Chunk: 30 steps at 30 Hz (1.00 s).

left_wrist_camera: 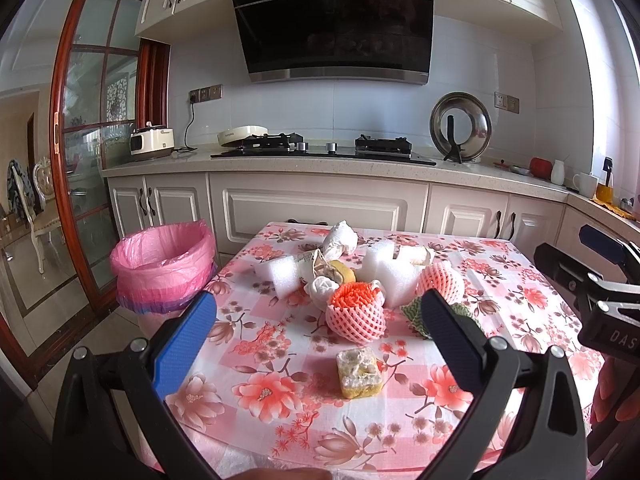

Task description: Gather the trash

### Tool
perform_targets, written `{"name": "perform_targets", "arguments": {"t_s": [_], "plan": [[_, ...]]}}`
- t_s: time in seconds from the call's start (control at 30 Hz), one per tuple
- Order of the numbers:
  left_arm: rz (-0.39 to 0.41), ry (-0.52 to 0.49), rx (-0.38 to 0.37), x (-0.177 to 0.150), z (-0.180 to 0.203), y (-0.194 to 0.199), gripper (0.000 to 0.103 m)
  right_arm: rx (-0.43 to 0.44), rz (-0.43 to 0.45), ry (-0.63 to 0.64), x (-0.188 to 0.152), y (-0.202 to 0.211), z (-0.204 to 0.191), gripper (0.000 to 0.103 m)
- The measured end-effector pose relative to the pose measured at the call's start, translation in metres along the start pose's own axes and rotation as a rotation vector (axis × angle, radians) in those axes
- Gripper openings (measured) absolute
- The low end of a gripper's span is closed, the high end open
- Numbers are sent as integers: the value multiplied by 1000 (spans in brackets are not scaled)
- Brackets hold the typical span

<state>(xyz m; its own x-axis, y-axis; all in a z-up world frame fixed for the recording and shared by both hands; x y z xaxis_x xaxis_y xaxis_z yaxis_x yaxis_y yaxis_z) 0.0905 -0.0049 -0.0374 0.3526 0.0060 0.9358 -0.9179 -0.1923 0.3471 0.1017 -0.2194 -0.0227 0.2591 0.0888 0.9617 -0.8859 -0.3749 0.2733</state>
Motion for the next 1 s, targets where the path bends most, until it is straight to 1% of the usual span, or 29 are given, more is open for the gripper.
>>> {"name": "perform_targets", "arguments": {"t_s": [1.0], "plan": [[1, 5, 1, 1, -2, 0, 99, 4, 4, -3, -2, -1, -2, 96]]}}
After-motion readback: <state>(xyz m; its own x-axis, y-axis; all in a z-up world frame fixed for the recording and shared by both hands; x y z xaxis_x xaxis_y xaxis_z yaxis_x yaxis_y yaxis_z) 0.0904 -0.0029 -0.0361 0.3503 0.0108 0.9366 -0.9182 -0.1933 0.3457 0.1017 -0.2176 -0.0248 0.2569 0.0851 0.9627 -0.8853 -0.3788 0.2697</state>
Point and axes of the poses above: each gripper's, at about its wrist camera, not at the fingertips, and y roughly against the way its jaws point, z to its right, x to its top, the point moved 10 cm from there along -y, roughly the way its jaws point, and after that the axes turned 11 degrees about x, right-handed, at the moved point
